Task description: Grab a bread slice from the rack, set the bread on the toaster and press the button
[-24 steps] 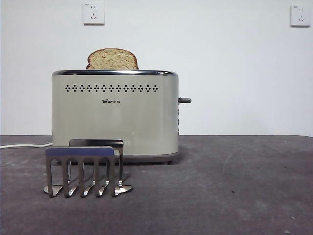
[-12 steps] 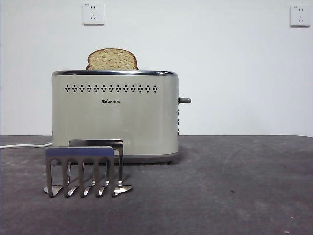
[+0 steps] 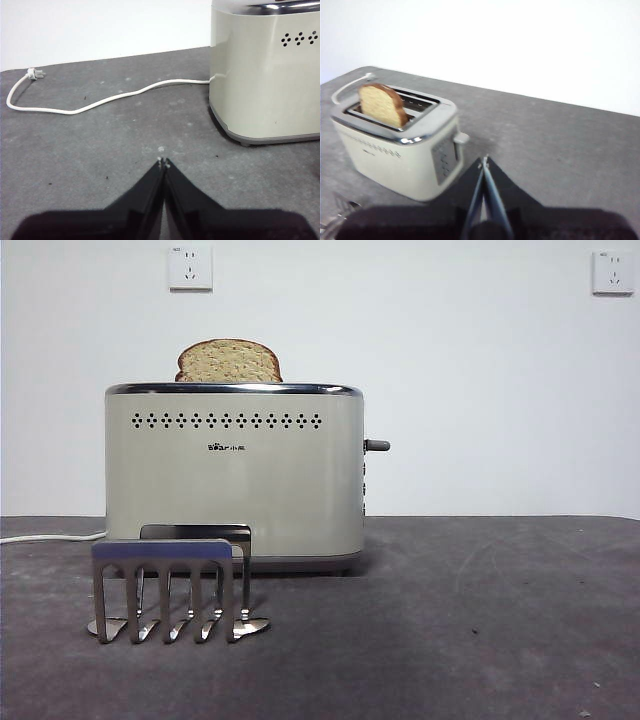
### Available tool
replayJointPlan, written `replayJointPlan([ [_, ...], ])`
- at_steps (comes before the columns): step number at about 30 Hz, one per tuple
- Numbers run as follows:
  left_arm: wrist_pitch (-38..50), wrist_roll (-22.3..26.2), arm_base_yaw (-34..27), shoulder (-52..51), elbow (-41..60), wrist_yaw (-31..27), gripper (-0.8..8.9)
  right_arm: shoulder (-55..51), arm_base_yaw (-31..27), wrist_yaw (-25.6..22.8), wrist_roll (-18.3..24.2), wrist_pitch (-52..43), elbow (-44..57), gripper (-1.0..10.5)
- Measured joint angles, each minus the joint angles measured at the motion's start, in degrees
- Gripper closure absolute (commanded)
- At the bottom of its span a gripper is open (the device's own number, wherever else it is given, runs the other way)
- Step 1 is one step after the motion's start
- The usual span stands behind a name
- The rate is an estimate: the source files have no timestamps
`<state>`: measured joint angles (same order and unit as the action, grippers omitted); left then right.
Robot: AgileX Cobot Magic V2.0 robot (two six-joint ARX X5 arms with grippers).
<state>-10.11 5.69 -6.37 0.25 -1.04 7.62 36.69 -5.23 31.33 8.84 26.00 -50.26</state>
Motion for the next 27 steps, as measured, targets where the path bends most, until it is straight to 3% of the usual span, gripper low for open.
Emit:
replayJointPlan([
  [9,0.0,0.0,0.0,0.0,0.0,0.0,8.17,-12.94,-3.43,-0.04,2.91,-9.79,17.25,9.5],
  [15,0.0,0.0,0.0,0.0,0.0,0.0,8.17,-19.61,-3.41,-0.96,6.03,-11.06,26.82,9.5],
  [22,0.0,0.0,0.0,0.0,0.0,0.0,8.17,-27.26,-2.25,-15.8,0.55,-15.28,37.24,9.5],
  [27,0.0,0.0,0.0,0.0,0.0,0.0,8.17,-32.98,0.72,-22.56,-2.89,-16.48,42.93,9.5],
])
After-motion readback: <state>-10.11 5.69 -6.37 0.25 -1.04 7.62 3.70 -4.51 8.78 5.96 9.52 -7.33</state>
